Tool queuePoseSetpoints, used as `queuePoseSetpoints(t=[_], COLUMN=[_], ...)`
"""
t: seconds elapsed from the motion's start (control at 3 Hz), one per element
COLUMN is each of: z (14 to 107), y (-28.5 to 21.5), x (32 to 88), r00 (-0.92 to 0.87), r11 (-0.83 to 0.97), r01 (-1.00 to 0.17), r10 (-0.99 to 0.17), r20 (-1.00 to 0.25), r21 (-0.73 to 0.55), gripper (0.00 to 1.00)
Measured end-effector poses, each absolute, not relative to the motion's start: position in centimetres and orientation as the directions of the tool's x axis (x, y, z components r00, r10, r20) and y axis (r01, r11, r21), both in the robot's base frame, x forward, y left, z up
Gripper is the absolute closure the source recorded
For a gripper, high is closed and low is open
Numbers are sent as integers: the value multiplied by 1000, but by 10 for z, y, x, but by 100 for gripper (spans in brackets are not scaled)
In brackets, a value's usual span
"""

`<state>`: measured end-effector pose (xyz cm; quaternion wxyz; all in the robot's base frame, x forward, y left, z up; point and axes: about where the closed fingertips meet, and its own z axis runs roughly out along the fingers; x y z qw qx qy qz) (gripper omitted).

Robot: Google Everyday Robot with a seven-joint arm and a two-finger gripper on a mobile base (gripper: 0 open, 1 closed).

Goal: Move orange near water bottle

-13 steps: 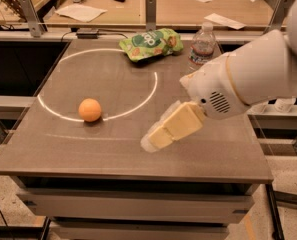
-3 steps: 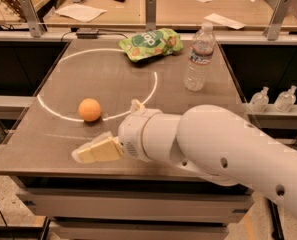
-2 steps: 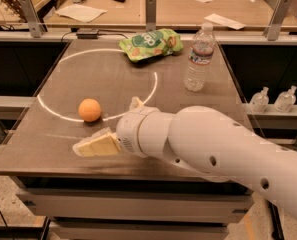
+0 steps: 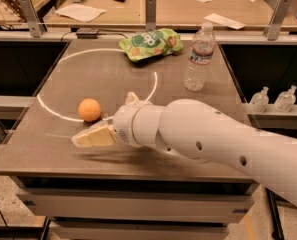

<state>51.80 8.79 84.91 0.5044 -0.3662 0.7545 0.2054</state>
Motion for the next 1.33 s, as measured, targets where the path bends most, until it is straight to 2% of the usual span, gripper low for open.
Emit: queuePoseSetpoints(t=[1.0, 1.33], z=[842, 836], y=[126, 134], x=[555, 557], r00=[-206, -213], r11=[582, 551], r01=[-812, -834], r10=[-346, -363], r20=[-915, -907], r21=[-37, -25], gripper=[0, 18])
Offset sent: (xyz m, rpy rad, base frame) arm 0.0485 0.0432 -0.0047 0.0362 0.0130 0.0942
